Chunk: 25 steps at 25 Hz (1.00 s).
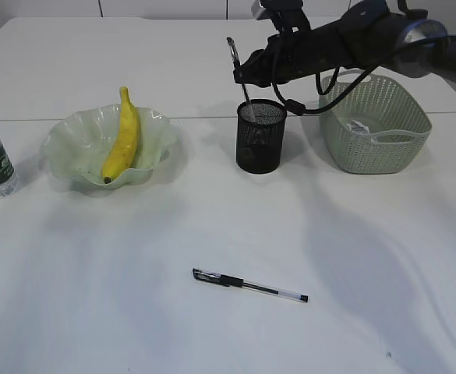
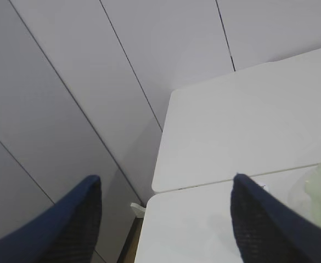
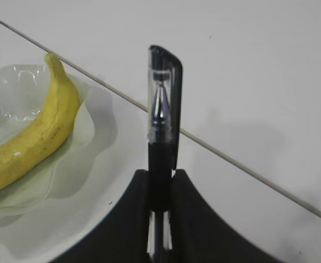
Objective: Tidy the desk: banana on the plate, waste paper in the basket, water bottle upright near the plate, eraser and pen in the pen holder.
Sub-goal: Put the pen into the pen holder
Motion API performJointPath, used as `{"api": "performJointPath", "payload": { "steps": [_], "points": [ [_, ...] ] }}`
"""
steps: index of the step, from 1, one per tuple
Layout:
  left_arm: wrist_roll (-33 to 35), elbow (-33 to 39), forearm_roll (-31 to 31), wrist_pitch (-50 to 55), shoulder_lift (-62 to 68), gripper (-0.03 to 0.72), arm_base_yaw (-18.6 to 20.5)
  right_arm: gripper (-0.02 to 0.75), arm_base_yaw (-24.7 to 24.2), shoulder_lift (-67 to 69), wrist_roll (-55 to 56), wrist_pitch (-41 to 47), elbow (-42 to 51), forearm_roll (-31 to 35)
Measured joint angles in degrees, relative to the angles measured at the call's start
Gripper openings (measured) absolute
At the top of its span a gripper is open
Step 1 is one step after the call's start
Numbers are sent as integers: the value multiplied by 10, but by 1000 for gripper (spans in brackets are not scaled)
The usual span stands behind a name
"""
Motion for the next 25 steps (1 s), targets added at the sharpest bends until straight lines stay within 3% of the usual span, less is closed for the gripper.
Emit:
{"api": "performJointPath", "payload": {
  "steps": [25],
  "points": [
    [0, 0, 1, 0, 0, 521, 0, 64, -11, 0, -1, 25, 0, -13]
  ]
}}
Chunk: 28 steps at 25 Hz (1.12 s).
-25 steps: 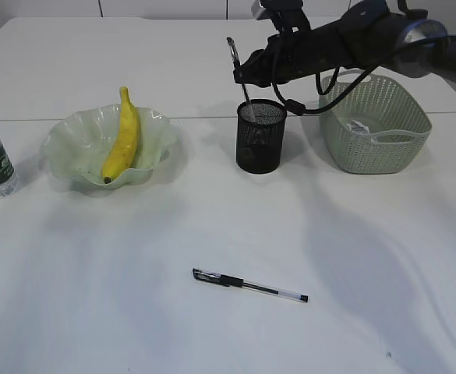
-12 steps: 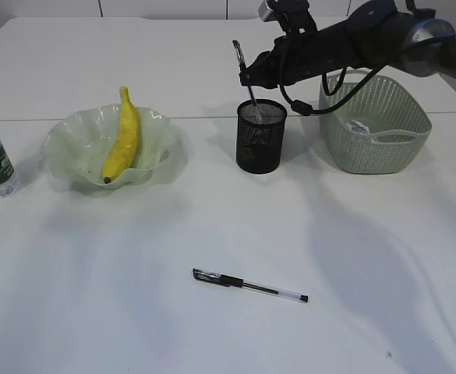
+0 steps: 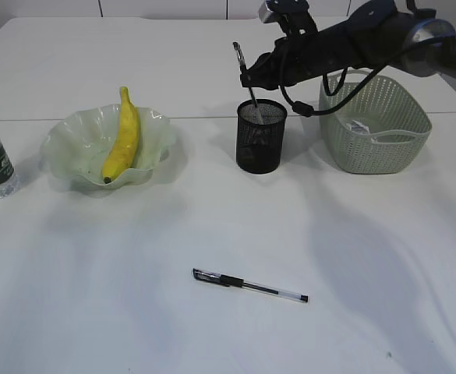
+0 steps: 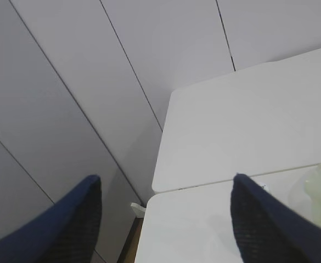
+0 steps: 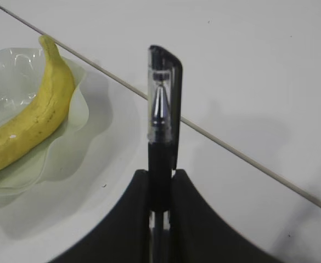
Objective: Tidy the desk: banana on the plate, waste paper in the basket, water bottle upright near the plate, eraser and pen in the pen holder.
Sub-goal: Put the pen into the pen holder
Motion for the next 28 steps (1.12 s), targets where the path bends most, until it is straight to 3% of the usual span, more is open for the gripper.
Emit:
{"api": "performJointPath", "payload": {
  "steps": [12, 20, 28],
  "points": [
    [0, 0, 0, 0, 0, 521, 0, 75, 0, 0, 0, 1, 0, 0],
    [0, 0, 0, -5, 0, 520, 0, 160, 0, 0, 0, -3, 0, 0],
    [0, 0, 0, -7, 0, 521, 0, 179, 0, -1, 0, -3, -3, 0]
  ]
}}
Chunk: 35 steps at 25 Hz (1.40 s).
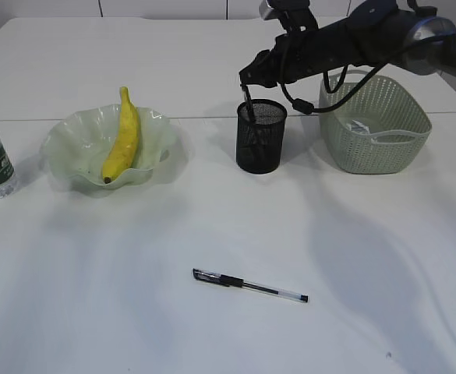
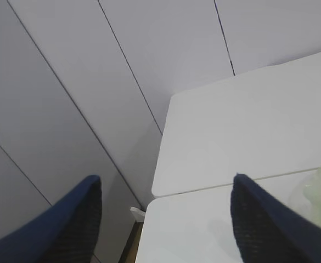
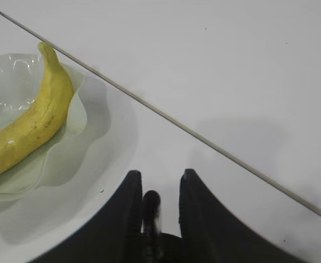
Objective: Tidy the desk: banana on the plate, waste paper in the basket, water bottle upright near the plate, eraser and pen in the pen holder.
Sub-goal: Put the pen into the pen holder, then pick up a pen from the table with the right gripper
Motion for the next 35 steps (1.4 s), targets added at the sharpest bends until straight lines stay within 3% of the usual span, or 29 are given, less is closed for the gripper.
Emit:
{"api": "performJointPath", "payload": {
  "steps": [12, 26, 35],
  "points": [
    [0, 0, 0, -2, 0, 521, 0, 180, 0, -30, 0, 10, -33, -2],
    [0, 0, 0, -20, 0, 520, 0, 181, 0, -103, 8, 113, -81, -16],
    [0, 0, 0, -26, 0, 520, 0, 181, -21, -110, 65, 98, -81, -17]
  ]
}}
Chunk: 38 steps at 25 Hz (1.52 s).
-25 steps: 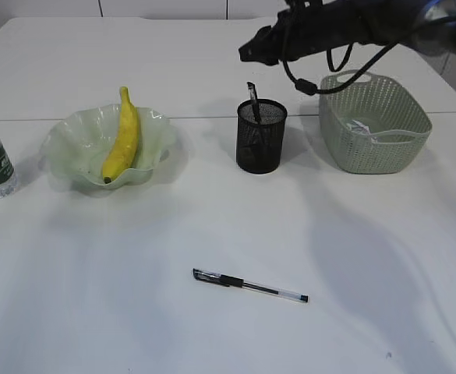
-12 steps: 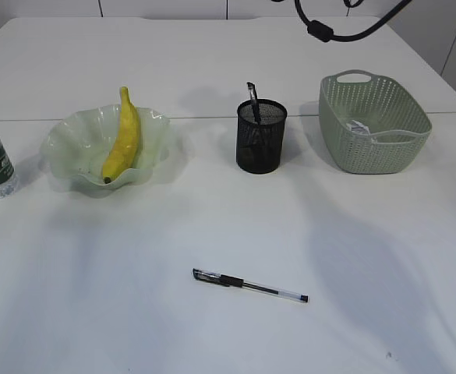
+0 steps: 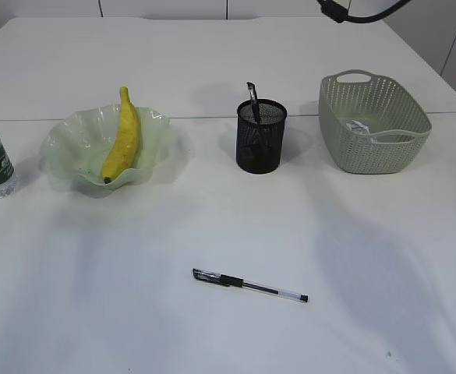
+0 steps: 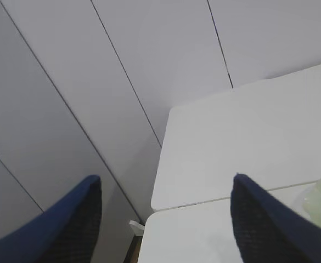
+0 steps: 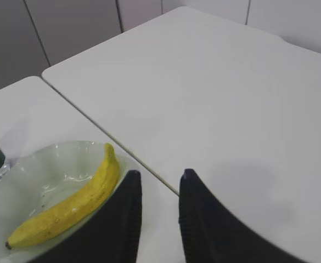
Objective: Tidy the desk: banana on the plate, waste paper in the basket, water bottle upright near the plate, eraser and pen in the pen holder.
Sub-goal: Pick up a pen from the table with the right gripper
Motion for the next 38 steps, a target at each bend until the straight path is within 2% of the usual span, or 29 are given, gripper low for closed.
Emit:
{"api": "performJointPath", "payload": {
  "steps": [10, 13, 16, 24, 31, 34, 38],
  "points": [
    [0, 0, 0, -15, 0, 521, 0, 181, -12, 0, 83, -79, 0, -1],
    [0, 0, 1, -18, 0, 521, 0, 181, -12, 0, 119, -104, 0, -23],
    [0, 0, 1, -21, 0, 521, 0, 181, -12, 0, 189, -125, 0, -90],
    [0, 0, 2, -39, 0, 520, 0, 181, -12, 0, 408, -130, 0, -342],
    [0, 0, 2, -43, 0, 520, 0, 181, -12, 0, 567, -98, 0, -549],
    [0, 0, 2, -44, 0, 520, 0, 181, -12, 0, 581, -78, 0, -597],
    [0, 0, 2, -44, 0, 520, 0, 181, -12, 0, 581, -66, 0, -611]
  ]
}}
